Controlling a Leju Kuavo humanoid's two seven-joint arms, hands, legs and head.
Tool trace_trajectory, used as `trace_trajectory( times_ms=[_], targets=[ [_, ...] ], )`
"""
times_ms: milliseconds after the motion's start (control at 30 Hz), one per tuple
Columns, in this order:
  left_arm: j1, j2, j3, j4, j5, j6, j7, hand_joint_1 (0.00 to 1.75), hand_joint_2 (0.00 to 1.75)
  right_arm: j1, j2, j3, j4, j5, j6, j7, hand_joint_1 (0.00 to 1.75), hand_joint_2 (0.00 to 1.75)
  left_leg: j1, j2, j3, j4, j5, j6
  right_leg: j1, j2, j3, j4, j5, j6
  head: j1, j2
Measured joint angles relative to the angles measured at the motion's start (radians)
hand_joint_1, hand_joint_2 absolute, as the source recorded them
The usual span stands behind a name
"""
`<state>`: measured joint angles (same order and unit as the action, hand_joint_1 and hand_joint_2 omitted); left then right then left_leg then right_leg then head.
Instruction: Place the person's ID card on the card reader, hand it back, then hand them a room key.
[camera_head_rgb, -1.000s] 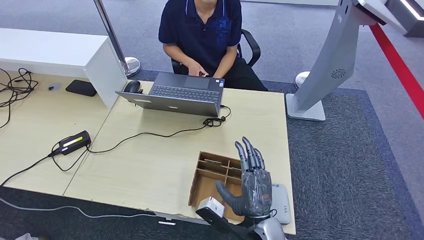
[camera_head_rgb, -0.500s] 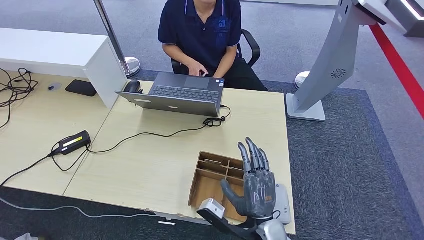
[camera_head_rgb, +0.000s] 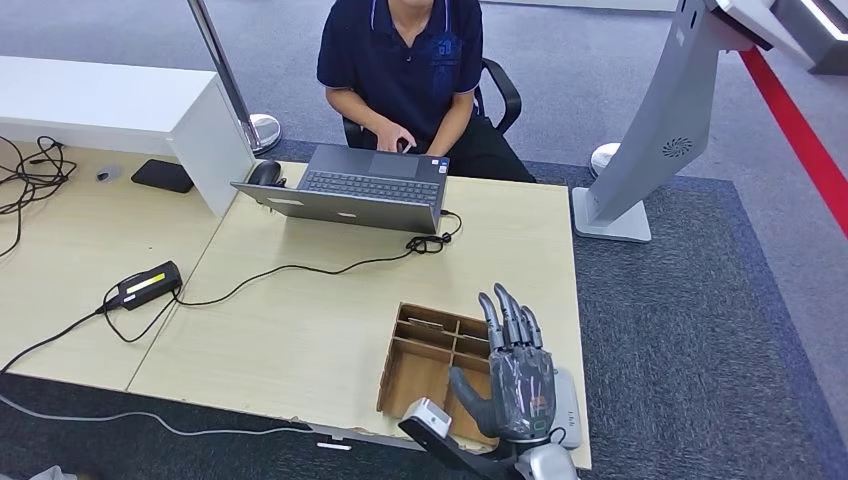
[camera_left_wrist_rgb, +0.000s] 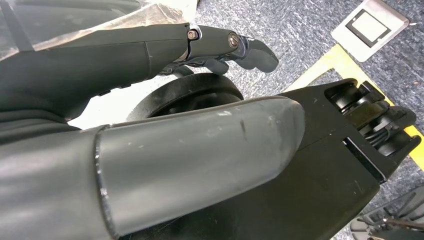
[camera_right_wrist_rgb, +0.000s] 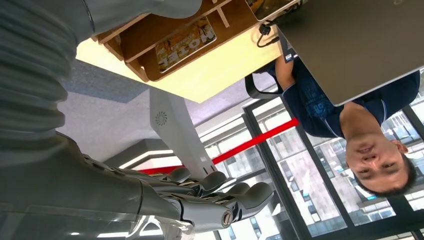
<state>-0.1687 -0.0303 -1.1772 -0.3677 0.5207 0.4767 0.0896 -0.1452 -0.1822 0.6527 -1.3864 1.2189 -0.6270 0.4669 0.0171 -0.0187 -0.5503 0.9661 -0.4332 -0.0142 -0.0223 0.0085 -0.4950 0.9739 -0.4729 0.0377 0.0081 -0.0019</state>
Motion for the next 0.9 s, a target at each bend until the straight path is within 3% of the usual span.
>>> trace_trajectory(
  times_ms=[900],
  targets=[
    [0.0, 0.001, 0.0, -0.002, 0.0, -0.001, 0.0, 0.0, 0.0, -0.001, -0.021, 0.02, 0.01, -0.032, 0.0, 0.0, 0.0, 1.75, 0.0, 0.0, 0.0, 0.0, 0.0, 0.0, 0.0, 0.0, 0.0, 0.0, 0.0, 0.0, 0.0, 0.0]
  ],
)
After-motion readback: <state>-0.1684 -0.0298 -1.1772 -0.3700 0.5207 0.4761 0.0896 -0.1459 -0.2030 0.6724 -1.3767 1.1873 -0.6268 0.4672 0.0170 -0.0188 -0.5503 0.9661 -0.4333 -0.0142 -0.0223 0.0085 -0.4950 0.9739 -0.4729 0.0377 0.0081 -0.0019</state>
